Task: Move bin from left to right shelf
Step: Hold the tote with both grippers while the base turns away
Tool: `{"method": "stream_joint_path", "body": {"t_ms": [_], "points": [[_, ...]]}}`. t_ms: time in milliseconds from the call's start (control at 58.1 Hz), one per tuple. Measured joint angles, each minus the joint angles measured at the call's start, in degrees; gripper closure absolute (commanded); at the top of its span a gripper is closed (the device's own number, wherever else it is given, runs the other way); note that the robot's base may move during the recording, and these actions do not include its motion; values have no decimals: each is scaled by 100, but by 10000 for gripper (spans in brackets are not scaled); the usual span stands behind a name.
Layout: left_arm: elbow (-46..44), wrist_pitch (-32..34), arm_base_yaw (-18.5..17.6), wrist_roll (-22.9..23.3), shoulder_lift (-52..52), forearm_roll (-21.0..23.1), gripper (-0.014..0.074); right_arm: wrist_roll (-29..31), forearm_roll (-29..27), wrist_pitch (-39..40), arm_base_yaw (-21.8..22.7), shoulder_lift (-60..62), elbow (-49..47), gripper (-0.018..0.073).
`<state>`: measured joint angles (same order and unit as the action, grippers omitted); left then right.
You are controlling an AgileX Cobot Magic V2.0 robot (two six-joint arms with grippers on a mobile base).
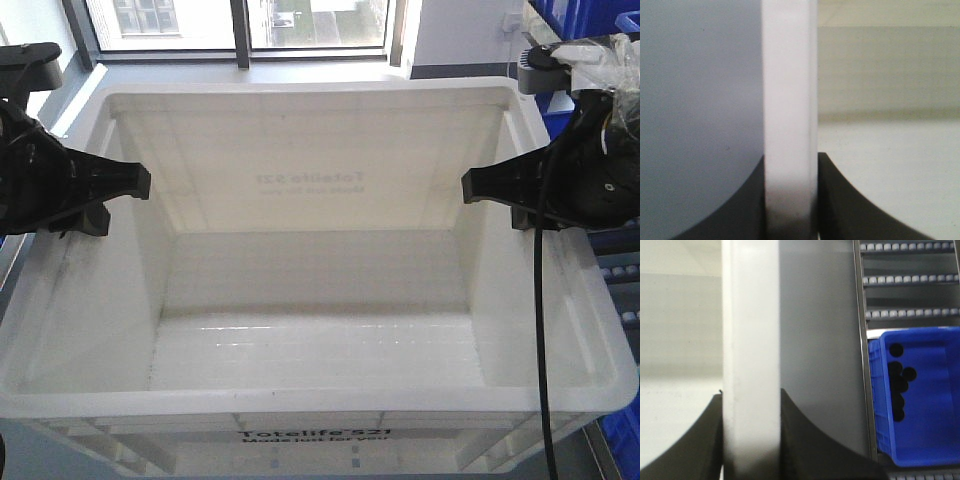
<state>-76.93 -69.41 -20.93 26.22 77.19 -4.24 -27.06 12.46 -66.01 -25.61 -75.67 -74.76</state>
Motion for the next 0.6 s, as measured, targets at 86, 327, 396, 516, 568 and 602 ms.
{"method": "stream_joint_path", "body": {"t_ms": [86,327,396,516,568,602], "points": [[0,0,0,0,0,0,603,0,0,0,0,0,0,557],[0,0,0,0,0,0,603,0,0,0,0,0,0,557],[0,0,0,0,0,0,603,0,0,0,0,0,0,557],[0,0,0,0,0,0,603,0,0,-5,0,0,0,557],[0,0,0,0,0,0,603,0,0,-5,0,0,0,557],[0,0,0,0,0,0,603,0,0,-5,0,0,0,557]]}}
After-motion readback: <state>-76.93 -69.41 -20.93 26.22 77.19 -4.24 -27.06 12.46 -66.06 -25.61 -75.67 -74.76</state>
